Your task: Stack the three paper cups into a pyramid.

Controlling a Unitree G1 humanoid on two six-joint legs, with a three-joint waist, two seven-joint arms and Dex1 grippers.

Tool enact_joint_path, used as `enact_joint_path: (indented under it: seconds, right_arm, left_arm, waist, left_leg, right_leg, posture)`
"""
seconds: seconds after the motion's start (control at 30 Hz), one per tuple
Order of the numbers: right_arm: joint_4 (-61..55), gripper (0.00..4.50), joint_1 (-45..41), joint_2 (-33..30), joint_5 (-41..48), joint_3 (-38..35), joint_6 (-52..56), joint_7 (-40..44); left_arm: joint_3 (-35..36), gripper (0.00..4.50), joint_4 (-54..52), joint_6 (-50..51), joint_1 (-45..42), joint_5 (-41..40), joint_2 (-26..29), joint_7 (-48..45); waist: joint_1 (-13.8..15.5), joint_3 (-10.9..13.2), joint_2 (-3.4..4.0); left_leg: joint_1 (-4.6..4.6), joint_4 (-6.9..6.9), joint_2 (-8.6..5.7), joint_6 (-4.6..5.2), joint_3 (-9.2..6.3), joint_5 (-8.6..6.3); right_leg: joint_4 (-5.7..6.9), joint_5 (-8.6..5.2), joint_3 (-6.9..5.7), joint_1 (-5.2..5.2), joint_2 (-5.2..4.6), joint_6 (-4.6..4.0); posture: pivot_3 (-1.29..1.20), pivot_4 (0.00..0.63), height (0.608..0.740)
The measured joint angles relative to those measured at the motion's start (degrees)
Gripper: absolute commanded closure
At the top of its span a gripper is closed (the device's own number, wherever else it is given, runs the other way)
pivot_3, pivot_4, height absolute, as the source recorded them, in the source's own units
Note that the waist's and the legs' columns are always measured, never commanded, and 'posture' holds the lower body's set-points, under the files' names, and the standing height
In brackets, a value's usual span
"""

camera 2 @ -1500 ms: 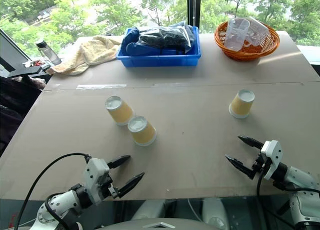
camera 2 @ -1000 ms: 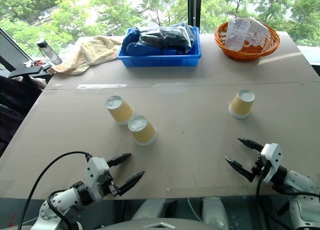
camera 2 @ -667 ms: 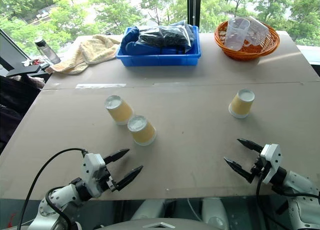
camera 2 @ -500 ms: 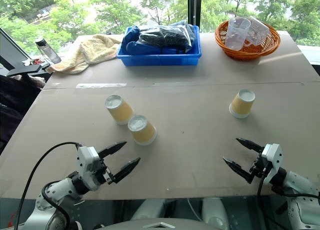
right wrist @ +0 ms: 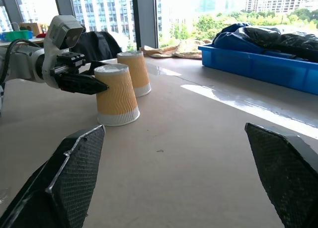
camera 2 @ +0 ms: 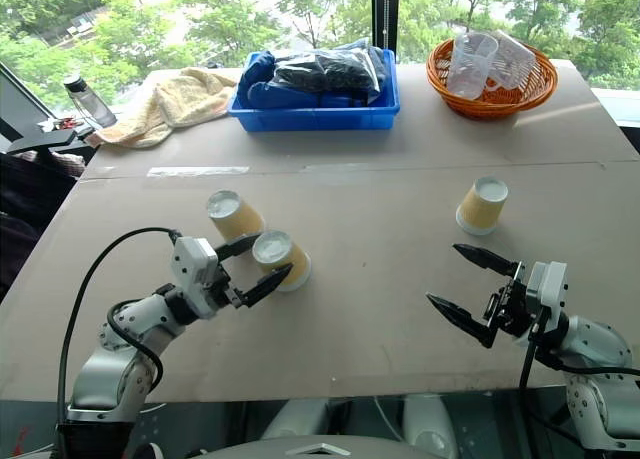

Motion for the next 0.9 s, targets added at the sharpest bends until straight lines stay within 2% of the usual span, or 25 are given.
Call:
enact_joint_path:
  seconds: [0.03,0.07,0.17,0.23,0.27,0.57,0.8,0.9]
  right_arm:
    - [-0.2,0.03,0.0,0.0,0.1,0.0,0.3,-0.1]
    - [-0.4,0.00,0.1,0.0,0.2,0.0,0.6,-0.2]
    - [-0.6,0.00,0.2,-0.1,0.6,0.0,0.8,0.1]
    - [-0.6,0.00,0.5,-0.3,0.7,0.0,0.8,0.6]
    - [-0.6,0.00,0.7,-0.3,0.8,0.0,0.8,0.9]
    - [-2.2,0.00,0.6,-1.3,1.7,0.4,2.2,2.7]
    - [-3.7,0.00,2.4,-2.8,3.4,-0.9,3.2,4.0]
    - [-3.4,0.00,4.0,-3.3,3.8,-3.6,3.1,4.3]
  left_arm:
    - [-0.1,0.00,0.2,0.0,-0.1,0.0,0.0,-0.3]
    - [-0.2,0.25,0.3,0.0,-0.1,-0.1,0.0,-0.5]
    - [-0.2,1.27,0.3,0.9,-0.2,-0.7,0.0,-0.8]
    - [-0.2,2.27,0.3,1.2,-0.1,-1.1,0.0,-1.0]
    - [-0.2,2.59,0.3,1.4,-0.1,-1.2,0.0,-1.1]
    - [-2.0,2.59,0.1,5.7,-3.4,-2.5,2.2,-3.7]
    - [-12.6,2.59,6.9,8.0,-17.3,-0.5,0.3,-11.2]
    - [-18.2,2.59,15.4,7.8,-27.0,1.9,-5.8,-14.3]
  waist:
    - [0.0,0.0,0.00]
    - [0.0,0.0,0.00]
    - [0.0,0.0,0.00]
    - [0.0,0.0,0.00]
    - [0.0,0.0,0.00]
    - [0.1,0.0,-0.01]
    - [0.0,0.0,-0.09]
    - [0.5,0.1,-0.25]
  left_leg:
    - [0.00,0.00,0.00,0.00,0.00,0.00]
    - [0.00,0.00,0.00,0.00,0.00,0.00]
    - [0.00,0.01,0.00,0.00,0.00,0.00]
    - [0.00,0.01,0.00,0.00,0.00,0.00]
    - [0.00,0.01,0.00,0.00,0.00,0.00]
    - [-0.02,0.08,0.00,0.00,-0.01,0.00]
    - [-0.04,0.15,-0.02,0.00,-0.04,0.00]
    - [-0.11,0.31,-0.05,0.00,-0.08,0.01]
  right_leg:
    - [0.01,0.00,0.00,0.00,0.00,0.00]
    - [0.02,0.00,0.00,0.00,0.00,0.00]
    - [0.01,0.00,0.00,0.00,0.00,0.00]
    - [0.02,0.00,0.00,0.00,0.00,0.00]
    - [0.02,0.00,0.00,0.00,0.00,0.00]
    - [0.06,0.00,-0.04,0.00,-0.01,0.00]
    - [0.07,0.02,-0.09,0.02,0.00,0.03]
    - [0.10,0.04,-0.21,0.03,0.03,0.07]
  posture:
    - [0.00,0.150,0.740]
    - [0.00,0.150,0.740]
    - [0.00,0.150,0.740]
    - [0.00,0.150,0.740]
    - [0.00,0.150,0.740]
    - [0.00,0.150,0.740]
    - [0.00,0.150,0.740]
    - [0.00,0.150,0.740]
